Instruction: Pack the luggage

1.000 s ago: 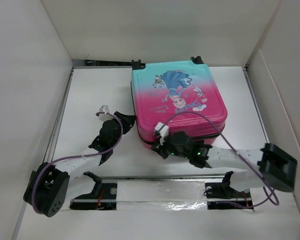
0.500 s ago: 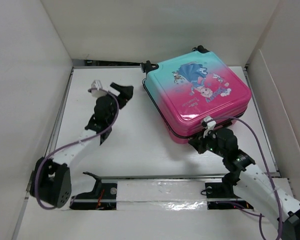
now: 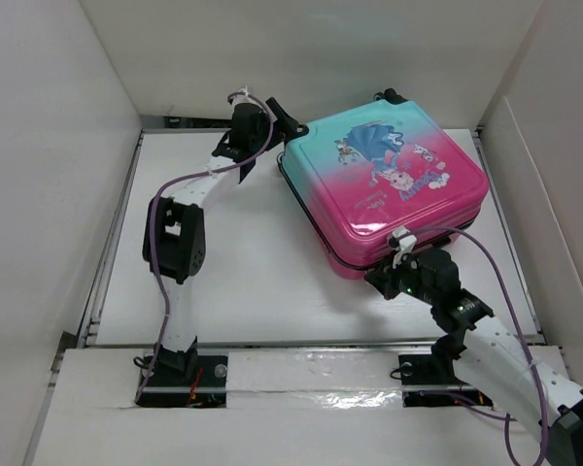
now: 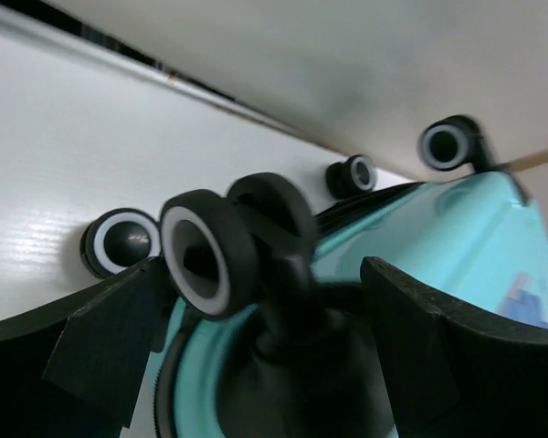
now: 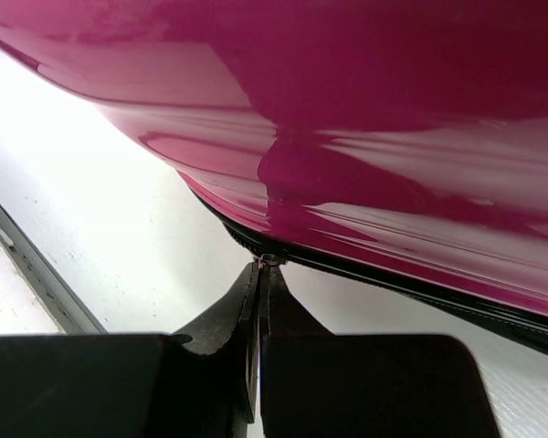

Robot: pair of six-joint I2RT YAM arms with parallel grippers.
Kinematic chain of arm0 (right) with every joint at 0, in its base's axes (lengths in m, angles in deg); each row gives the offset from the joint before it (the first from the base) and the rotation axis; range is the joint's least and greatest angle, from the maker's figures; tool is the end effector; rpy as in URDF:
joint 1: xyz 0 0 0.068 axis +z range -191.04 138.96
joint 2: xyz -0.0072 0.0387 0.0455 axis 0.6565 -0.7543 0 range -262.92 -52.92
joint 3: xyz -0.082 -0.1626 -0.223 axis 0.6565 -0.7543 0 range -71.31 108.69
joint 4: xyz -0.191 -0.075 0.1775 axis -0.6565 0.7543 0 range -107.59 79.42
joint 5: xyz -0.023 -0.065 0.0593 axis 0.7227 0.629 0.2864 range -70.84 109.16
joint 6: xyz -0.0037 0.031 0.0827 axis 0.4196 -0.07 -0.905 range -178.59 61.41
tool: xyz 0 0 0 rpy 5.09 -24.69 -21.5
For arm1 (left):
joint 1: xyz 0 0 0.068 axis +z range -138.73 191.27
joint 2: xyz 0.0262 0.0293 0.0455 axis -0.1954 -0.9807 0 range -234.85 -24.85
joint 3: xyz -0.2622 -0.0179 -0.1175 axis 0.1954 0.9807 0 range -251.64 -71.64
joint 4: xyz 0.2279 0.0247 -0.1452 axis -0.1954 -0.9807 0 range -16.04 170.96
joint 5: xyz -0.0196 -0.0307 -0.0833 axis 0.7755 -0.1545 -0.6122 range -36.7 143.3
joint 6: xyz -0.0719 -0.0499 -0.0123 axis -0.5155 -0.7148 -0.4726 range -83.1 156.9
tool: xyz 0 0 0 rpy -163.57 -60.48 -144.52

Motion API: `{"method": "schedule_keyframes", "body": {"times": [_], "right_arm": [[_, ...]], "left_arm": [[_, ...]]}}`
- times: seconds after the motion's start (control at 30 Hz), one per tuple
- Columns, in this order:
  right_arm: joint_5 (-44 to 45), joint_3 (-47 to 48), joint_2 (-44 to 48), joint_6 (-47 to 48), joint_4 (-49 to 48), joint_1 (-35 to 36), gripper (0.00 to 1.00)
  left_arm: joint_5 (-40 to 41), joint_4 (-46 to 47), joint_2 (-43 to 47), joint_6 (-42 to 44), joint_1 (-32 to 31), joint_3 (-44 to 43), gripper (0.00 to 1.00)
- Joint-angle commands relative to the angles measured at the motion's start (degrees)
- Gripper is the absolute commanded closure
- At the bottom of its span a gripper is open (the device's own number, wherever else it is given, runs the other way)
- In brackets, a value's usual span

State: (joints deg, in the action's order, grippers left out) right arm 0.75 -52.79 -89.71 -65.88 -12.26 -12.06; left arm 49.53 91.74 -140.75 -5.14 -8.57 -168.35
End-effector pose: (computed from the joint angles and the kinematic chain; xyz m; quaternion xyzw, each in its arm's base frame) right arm 0.1574 0.1155 0.1984 -0.2414 0.7947 0.2954 0.4720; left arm 0.5192 -0.1929 0.3154 -0.1246 0.7466 -0.3571 0.5473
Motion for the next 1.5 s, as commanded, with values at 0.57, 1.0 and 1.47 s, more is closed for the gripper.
{"method": "schedule_keyframes", "body": {"times": [0.57, 1.0, 1.47], "right_arm": [[-3.2, 1.3, -1.9, 0.1, -7.4, 3.5, 1.0], [1.1, 1.2, -0.6, -1.1, -7.1, 3.5, 1.0], [-7.5, 13.2, -20.6, 4.6, -18.6, -1.8, 1.0]], "left_arm": [[-9.1, 5.5, -16.7, -13.1, 1.3, -17.1, 0.27], [-11.9, 16.2, -15.8, -13.8, 2.5, -13.4, 1.0], [-3.0, 58.7, 22.3, -19.0, 12.7, 56.2, 1.0]]}}
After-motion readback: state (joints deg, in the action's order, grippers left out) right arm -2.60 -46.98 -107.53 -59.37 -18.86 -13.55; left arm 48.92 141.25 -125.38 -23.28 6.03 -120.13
